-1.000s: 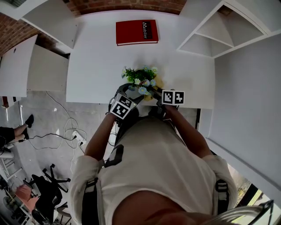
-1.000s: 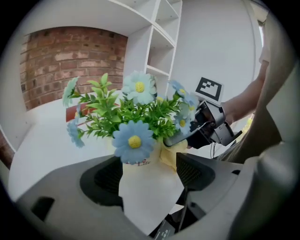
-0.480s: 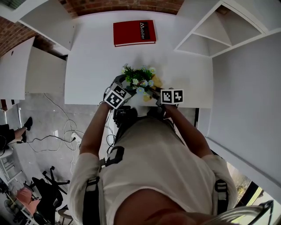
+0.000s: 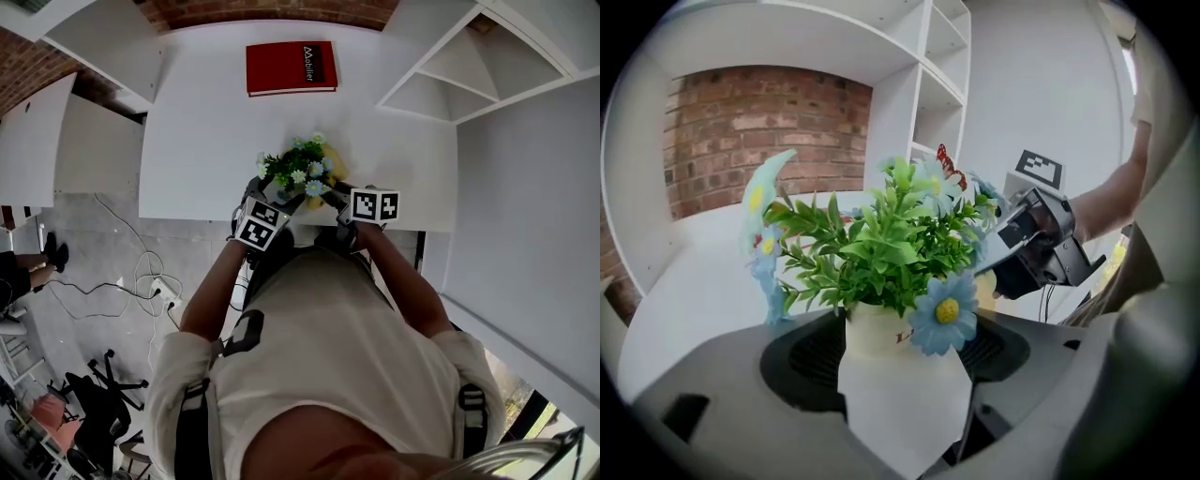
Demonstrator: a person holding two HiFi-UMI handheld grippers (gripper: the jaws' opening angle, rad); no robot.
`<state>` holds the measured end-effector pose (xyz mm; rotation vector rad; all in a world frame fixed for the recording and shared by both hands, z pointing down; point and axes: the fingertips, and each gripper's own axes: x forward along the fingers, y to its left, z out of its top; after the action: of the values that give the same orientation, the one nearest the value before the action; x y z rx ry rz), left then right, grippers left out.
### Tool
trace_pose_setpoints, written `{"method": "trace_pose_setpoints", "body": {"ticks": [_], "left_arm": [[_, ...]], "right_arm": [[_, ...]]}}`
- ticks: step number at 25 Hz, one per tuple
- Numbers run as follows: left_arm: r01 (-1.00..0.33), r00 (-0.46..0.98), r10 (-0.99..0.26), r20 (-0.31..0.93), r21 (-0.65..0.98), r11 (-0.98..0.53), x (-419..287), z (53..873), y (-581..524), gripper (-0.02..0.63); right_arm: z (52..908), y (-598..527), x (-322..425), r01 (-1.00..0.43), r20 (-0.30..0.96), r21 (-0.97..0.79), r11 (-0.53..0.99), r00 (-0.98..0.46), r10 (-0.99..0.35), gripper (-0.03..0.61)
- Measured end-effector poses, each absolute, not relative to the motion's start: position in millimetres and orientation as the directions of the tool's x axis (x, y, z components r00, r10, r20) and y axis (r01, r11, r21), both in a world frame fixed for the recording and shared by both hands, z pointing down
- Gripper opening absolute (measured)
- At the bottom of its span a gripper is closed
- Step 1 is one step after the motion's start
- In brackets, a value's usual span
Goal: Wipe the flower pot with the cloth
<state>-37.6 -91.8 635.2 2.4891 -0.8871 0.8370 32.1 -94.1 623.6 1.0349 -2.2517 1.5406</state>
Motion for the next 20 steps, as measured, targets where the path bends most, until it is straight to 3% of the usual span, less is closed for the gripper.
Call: {"method": "trace_pose_setpoints", "body": {"ticks": [12, 20], "left_arm": [[-0.667, 0.601, -0.446, 0.663, 0.108, -0.737, -45, 637, -94, 0.364], [-0.664, 0.605, -0.446, 0.659, 0.110, -0.739, -45, 636, -103, 0.365]], "right_arm": [[653, -75, 25, -0.680, 0.605, -0.702, 0.211, -0.726, -0.328, 0.153], [600, -125, 59, -0.677, 0.543, -0.678, 0.287, -0.724, -0.426, 0.155]]}}
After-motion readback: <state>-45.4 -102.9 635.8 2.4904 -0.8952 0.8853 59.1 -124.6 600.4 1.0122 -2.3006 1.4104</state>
